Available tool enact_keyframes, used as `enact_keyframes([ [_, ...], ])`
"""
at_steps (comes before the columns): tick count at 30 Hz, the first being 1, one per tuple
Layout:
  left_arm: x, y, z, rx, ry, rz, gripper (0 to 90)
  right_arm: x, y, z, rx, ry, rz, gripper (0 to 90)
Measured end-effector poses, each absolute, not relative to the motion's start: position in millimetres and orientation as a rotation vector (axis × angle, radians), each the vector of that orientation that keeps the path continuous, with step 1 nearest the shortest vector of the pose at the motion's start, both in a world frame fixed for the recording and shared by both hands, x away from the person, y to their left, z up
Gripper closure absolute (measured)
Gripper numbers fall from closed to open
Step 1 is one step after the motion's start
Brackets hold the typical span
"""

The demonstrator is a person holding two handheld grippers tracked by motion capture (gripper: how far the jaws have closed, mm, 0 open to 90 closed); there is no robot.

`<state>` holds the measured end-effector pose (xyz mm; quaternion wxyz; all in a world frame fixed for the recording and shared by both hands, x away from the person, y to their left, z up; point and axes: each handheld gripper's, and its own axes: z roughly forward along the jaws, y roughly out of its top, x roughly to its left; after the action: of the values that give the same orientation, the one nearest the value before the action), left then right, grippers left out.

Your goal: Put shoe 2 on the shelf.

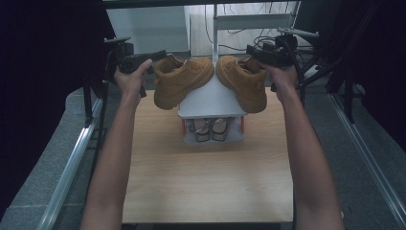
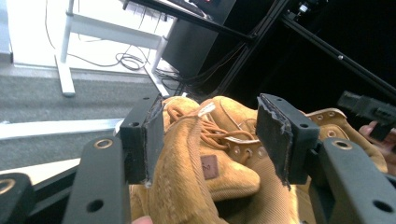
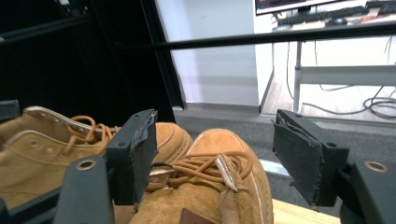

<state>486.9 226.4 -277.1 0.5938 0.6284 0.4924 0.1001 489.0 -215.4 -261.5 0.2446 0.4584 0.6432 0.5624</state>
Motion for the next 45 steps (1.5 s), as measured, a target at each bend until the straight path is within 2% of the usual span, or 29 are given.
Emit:
enact_keyframes([
  [3, 476.5, 230.0, -271.4, 1.473, 1.128, 0.265, 44.9, 478.1, -221.6, -254.8, 1.232, 1.753, 1.55, 38.0],
  [7, 462.2, 239.7, -267.3, 1.474, 1.104, 0.291, 57.9, 459.7, -234.9, -251.6, 1.217, 1.739, 1.584, 48.3],
  [14, 434.8, 266.1, -272.7, 1.477, 1.093, 0.308, 73.7, 433.0, -256.7, -257.2, 1.219, 1.746, 1.593, 58.7],
  [21, 418.2, 284.8, -291.6, 1.509, 1.131, 0.338, 85.6, 419.1, -274.6, -270.3, 1.236, 1.783, 1.543, 77.7],
  [25, 421.6, 283.7, -309.0, 1.55, 1.157, 0.33, 88.7, 420.0, -277.8, -284.5, 1.267, 1.81, 1.499, 86.4],
  [32, 439.3, 272.1, -333.3, 1.602, 1.205, 0.297, 88.9, 431.2, -272.3, -310.9, 1.316, 1.859, 1.416, 89.4],
  [45, 462.2, 250.9, -348.9, 1.643, 1.231, 0.253, 89.2, 452.2, -245.2, -343.3, 1.338, 1.89, 1.287, 89.6],
])
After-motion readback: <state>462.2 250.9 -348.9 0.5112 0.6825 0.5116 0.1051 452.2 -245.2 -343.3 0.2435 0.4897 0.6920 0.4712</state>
